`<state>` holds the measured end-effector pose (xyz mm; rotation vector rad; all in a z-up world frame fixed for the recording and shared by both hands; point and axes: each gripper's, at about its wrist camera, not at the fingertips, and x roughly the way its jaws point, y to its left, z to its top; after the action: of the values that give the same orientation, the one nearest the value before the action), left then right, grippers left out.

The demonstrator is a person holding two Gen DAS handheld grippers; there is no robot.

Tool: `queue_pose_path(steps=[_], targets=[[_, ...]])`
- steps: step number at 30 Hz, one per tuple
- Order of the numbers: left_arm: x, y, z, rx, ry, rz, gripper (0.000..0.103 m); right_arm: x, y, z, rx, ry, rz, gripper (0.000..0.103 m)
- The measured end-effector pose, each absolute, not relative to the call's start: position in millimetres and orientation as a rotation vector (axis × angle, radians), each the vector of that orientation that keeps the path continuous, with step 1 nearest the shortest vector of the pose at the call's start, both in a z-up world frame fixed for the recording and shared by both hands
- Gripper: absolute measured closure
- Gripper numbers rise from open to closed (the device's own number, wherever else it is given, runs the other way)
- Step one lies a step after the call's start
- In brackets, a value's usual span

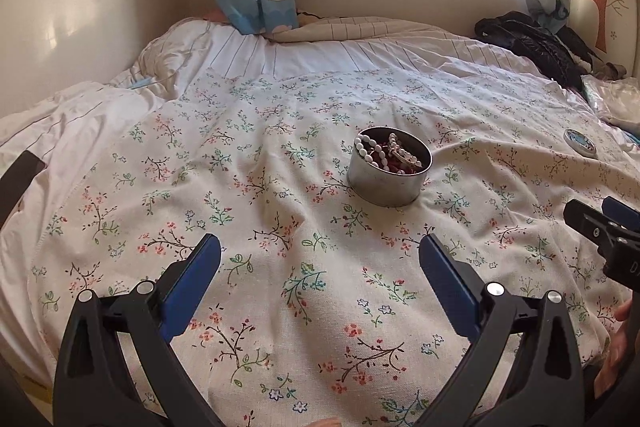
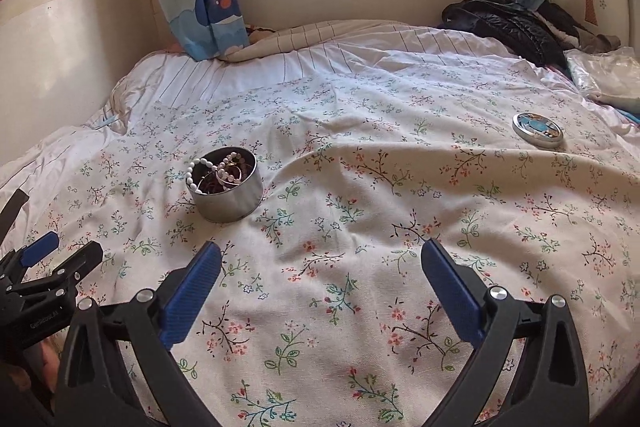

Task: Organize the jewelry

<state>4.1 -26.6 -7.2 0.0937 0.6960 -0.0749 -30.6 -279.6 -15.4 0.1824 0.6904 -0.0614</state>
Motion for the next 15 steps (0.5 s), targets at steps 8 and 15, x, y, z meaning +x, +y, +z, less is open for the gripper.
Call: queue_pose_path(steps=[8, 15], targets=[[3, -24, -7, 0.079, 0.697, -0.075, 0.008, -33, -283, -15, 0.194, 0.676, -0.084, 0.007], [4, -25, -7, 0.082, 0.696, -0.076, 0.008, -34, -291, -16, 0.235, 0.678, -0.1, 0.007]])
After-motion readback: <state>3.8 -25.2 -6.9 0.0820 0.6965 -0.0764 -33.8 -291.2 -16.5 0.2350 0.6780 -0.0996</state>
